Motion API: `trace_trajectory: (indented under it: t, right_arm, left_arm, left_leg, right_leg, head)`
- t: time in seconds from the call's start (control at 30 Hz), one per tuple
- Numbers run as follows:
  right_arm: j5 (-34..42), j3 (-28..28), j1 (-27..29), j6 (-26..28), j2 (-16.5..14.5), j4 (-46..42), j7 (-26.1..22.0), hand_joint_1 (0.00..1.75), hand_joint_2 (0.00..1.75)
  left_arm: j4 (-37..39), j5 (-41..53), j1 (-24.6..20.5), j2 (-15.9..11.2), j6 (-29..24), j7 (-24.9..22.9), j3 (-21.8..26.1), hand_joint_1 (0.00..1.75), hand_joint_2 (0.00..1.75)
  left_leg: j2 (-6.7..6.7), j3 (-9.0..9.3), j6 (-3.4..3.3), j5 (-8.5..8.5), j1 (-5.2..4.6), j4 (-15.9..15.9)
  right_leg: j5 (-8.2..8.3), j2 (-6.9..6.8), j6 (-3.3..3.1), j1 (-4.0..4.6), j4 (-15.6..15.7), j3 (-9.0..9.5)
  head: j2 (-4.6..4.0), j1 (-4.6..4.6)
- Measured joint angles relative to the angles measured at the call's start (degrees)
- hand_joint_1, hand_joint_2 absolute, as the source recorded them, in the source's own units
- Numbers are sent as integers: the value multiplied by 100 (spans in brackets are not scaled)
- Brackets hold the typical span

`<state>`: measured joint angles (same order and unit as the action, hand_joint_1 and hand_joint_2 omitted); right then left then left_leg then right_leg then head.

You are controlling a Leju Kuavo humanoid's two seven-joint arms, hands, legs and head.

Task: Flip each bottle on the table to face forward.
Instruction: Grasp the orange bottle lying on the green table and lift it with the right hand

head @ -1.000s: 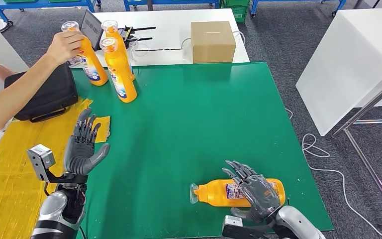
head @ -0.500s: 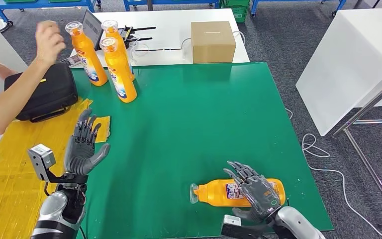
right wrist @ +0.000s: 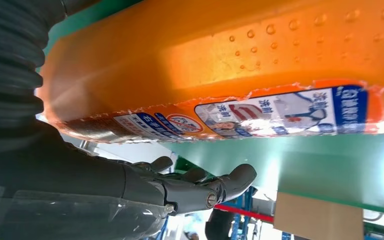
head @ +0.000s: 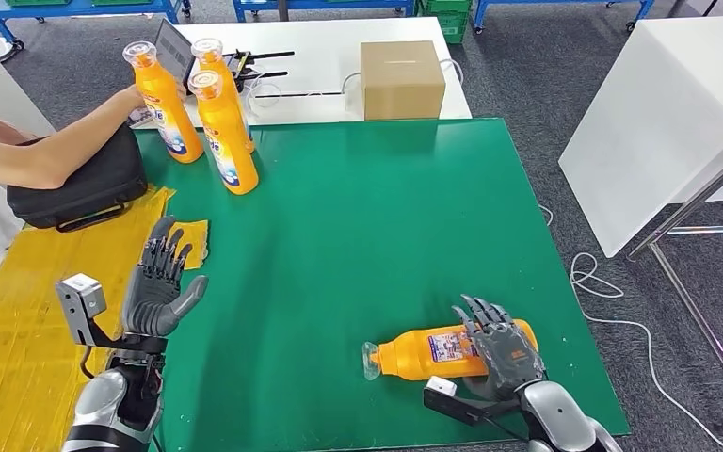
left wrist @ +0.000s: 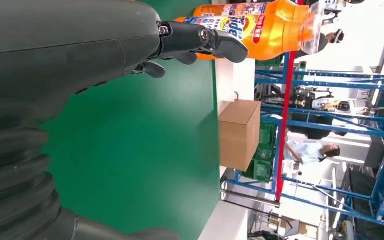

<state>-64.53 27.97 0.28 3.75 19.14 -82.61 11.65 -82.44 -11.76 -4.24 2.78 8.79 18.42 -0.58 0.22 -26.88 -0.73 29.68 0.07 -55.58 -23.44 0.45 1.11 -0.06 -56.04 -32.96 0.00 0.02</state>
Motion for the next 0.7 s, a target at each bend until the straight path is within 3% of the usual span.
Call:
trace_trajectory:
  t: [0.57, 0.6, 0.7]
  right_arm:
    - [-190, -154, -148, -32, -192, 287, 75, 5, 175]
    - [-197, -157, -154, -34, -197, 296, 78, 26, 175]
    - [-211, -168, -176, -57, -213, 347, 91, 135, 175]
  left_arm:
    - [-2, -5, 38, 37, 2, -3, 61, 0, 175]
    - [-2, -7, 40, 38, 2, -4, 66, 0, 175]
    - [-2, -14, 44, 41, 2, -7, 69, 0, 175]
  left_leg:
    - [0, 38, -1, 0, 0, 0]
    - [0, 39, -1, 0, 0, 0]
    - [1, 40, -1, 0, 0, 0]
  right_leg:
    - [1, 1, 0, 0, 2, 38]
    - [1, 1, 0, 0, 2, 39]
    - [1, 1, 0, -1, 2, 40]
  head:
    - [0, -2]
    - [0, -2]
    - [0, -2]
